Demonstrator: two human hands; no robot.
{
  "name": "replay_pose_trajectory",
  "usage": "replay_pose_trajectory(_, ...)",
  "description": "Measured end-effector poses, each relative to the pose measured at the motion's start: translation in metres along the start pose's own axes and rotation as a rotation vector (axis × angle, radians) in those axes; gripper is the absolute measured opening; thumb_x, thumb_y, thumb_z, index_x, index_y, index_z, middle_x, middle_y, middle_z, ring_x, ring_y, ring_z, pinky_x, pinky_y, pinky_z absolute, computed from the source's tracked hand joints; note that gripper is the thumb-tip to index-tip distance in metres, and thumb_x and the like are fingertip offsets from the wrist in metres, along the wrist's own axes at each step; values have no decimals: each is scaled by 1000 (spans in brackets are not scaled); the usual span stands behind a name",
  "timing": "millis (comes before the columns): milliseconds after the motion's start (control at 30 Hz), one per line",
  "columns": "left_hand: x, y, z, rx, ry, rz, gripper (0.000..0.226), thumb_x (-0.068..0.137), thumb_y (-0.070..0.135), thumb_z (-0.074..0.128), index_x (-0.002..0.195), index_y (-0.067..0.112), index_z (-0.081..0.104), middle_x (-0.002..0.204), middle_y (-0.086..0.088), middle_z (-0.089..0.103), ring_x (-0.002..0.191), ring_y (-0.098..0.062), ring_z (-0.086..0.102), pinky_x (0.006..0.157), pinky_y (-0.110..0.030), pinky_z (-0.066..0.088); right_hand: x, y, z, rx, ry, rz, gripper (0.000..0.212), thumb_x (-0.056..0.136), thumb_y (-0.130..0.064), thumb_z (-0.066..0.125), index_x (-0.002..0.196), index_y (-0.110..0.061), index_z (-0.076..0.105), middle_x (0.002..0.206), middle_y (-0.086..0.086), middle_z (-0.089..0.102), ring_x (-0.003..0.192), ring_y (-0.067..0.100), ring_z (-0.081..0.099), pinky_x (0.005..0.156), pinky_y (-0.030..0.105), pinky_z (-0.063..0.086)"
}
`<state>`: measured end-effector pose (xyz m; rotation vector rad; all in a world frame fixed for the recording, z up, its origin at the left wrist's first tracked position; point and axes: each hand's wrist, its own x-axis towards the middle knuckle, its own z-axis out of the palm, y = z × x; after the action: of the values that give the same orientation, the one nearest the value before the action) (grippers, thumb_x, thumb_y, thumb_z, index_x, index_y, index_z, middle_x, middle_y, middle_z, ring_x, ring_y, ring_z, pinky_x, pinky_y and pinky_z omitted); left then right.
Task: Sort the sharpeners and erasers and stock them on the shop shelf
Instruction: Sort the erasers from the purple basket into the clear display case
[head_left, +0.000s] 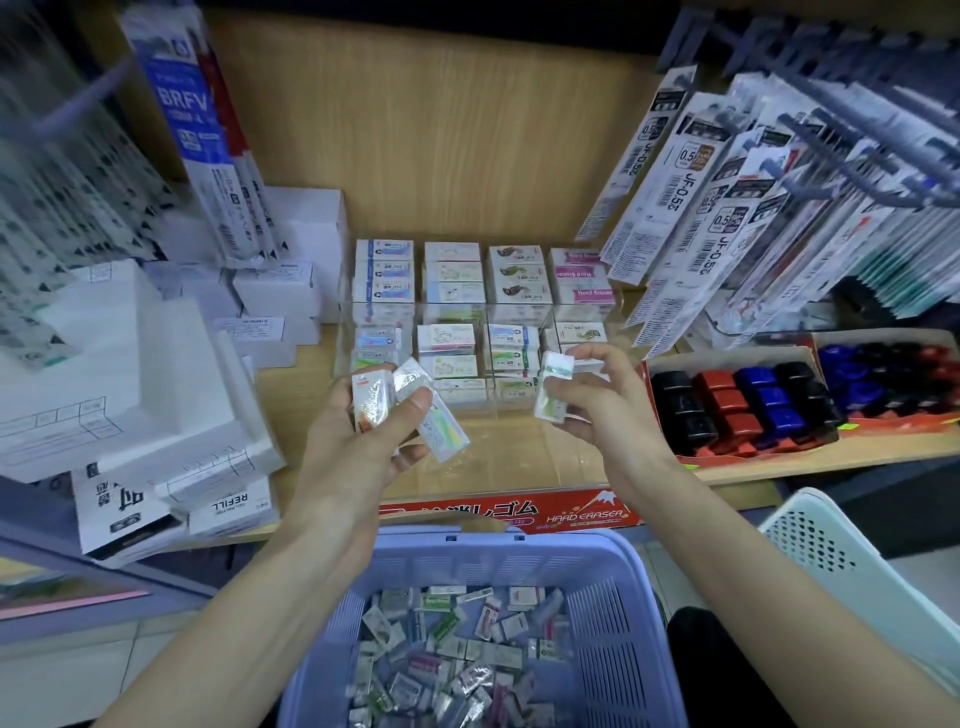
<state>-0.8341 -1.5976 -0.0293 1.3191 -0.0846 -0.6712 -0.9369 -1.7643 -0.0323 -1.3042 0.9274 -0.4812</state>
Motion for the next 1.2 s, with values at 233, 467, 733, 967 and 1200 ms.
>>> replay_pose_trajectory(233, 1, 0, -2, -2, -10, -2, 29, 82, 12, 67, 108, 21, 58, 92, 6, 71, 75, -4, 67, 57, -17, 50, 11, -3, 12, -25, 142, -108, 30, 84, 3, 65, 86, -15, 42, 73, 5, 62, 49, 5, 60, 53, 17, 51)
replay_pose_trajectory(467, 3, 1, -4, -13, -17, 3, 28, 81, 13, 67, 106, 22, 59, 92, 6, 72, 78, -7, 68, 59, -18, 52, 32, -1, 37, -128, 227, -151, 29, 88, 3, 58, 83, -21, 43, 75, 10, 65, 63, 18, 69, 69, 34, 58)
replay_pose_trajectory(733, 4, 3, -4, -29, -21, 6, 31, 82, 12, 67, 109, 23, 59, 93, 6, 72, 81, -8, 68, 60, -19, 51, 42, -1, 38, -869, 247, -358, 11, 90, -10, 62, 94, -6, 52, 88, 6, 52, 78, 23, 55, 64, 28, 40)
replay_pose_trajectory(967, 4, 2, -4, -39, -26, 8, 24, 82, 10, 67, 101, 23, 59, 81, 10, 72, 72, -4, 68, 56, -17, 51, 52, 12, 36, -1304, 250, -396, 10, 88, -5, 60, 94, 1, 66, 129, 17, 38, 114, 32, 37, 98, 31, 32)
replay_pose_trajectory(1200, 1, 6, -3, -132, -79, -41, 32, 78, 9, 68, 107, 16, 59, 92, 2, 72, 77, -7, 69, 57, -16, 51, -18, -18, 40, -562, -198, -378, 5, 88, -19, 63, 90, -22, 67, 98, -5, 59, 88, 6, 56, 79, 16, 41)
